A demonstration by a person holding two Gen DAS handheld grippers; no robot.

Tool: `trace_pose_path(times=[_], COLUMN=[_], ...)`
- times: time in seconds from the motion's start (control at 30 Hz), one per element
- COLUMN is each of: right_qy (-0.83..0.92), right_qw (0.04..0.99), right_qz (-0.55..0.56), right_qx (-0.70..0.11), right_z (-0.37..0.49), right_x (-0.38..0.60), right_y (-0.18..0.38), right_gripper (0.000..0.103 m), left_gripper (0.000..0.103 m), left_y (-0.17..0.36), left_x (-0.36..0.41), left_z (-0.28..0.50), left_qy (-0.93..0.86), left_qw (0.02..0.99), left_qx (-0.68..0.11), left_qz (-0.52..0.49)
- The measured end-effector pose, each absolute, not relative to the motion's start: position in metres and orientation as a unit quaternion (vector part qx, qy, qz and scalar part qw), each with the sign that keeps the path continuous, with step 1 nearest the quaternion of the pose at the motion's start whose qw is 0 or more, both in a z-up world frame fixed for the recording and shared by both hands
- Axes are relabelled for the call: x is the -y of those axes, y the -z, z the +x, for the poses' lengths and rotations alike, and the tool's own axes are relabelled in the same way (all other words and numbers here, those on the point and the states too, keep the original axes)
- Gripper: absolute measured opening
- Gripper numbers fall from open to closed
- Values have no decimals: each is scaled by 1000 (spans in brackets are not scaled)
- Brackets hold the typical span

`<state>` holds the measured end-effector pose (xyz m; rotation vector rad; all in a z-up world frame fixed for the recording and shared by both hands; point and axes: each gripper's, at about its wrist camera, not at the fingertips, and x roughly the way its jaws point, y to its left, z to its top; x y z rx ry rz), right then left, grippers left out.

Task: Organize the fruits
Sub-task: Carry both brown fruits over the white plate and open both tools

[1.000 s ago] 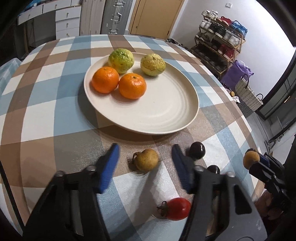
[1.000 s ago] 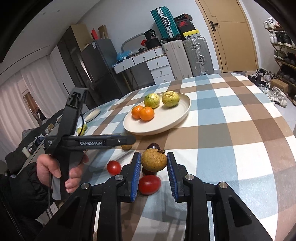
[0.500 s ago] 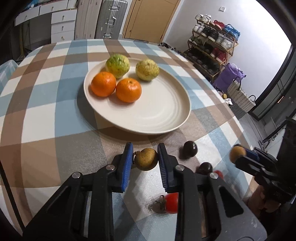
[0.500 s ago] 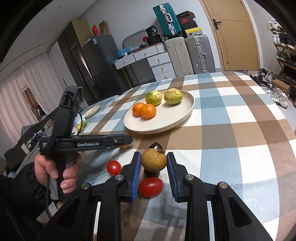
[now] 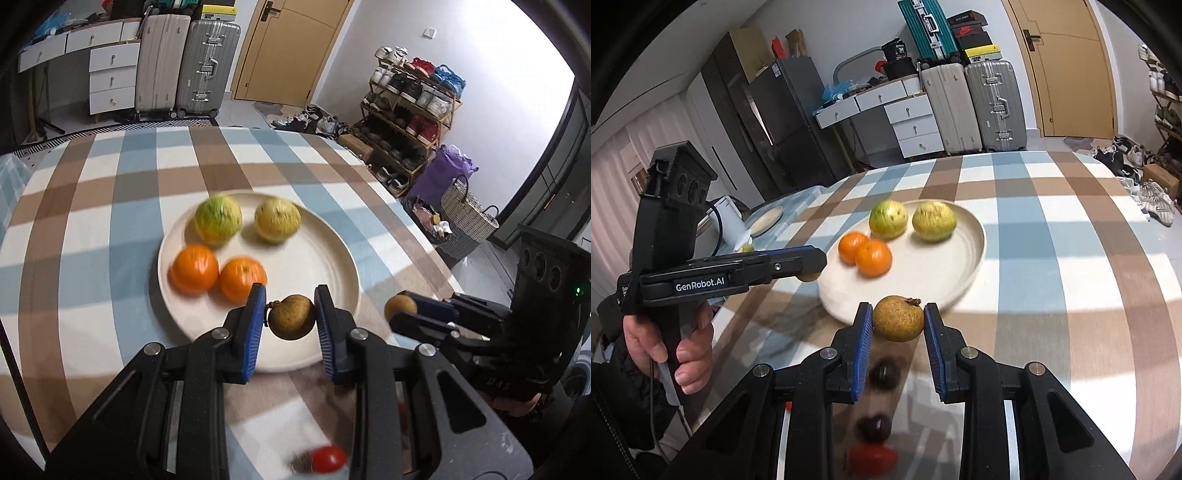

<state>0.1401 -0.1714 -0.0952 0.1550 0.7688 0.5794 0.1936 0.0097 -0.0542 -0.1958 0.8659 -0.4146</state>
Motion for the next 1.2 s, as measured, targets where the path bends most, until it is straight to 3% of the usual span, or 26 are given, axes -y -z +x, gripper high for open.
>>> trace_pose_path(times=[0.53,1.1,1.17,1.2], right_qy=[-298,-310,-313,-316], right_qw=[858,838,835,835], right_qz=[85,83,81,78], right_qx=[-411,-441,-446,-445], right_z=[231,261,264,264], right_x=[137,124,121,120], right_y=[104,130,132,132], right_gripper=[29,29,29,31], left_gripper=[24,25,28,37], left_y=[65,92,90,88], left_x=[8,16,15,15], left_z=[287,308,307,307], left_qy=[206,203,202,200], left_qw=[865,856,858,858], left_qx=[-449,-467,-464,-465], left_qz=[-88,-86,-88,-85])
